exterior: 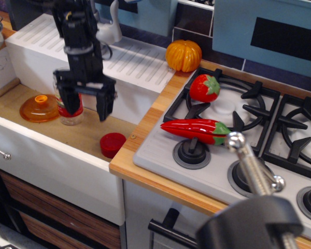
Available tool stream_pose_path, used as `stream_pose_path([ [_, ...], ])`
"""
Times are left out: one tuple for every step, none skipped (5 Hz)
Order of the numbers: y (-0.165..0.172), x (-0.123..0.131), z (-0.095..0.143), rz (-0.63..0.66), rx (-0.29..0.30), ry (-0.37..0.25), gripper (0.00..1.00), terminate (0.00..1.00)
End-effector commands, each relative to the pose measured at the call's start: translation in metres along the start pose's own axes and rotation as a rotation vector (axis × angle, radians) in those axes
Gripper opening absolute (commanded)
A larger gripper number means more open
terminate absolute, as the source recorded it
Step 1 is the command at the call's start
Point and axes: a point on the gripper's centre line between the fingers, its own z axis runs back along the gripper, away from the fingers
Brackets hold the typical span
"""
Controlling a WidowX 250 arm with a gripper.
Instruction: Put cap on container
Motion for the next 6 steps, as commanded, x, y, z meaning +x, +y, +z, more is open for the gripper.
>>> stream_pose_path([
  [0.002, 0.016, 0.003, 0.034, -0.092, -0.071, 1.00, 0.00],
  [-0.008, 0.014, -0.009, 0.068, -0.132, -0.085, 1.00, 0.00],
  [-0.016, 0.006, -0.022, 0.088, -0.118, -0.095, 1.00, 0.00],
  [-0.022, 0.003, -0.030, 0.094, -0.077, -0.120, 1.00, 0.00],
  [-0.031, 0.002, -0.035, 0.102, -0.044, -0.154, 1.00, 0.00],
  [-0.038, 0.006, -0.040, 0.114, -0.013, -0.201, 1.00, 0.00],
])
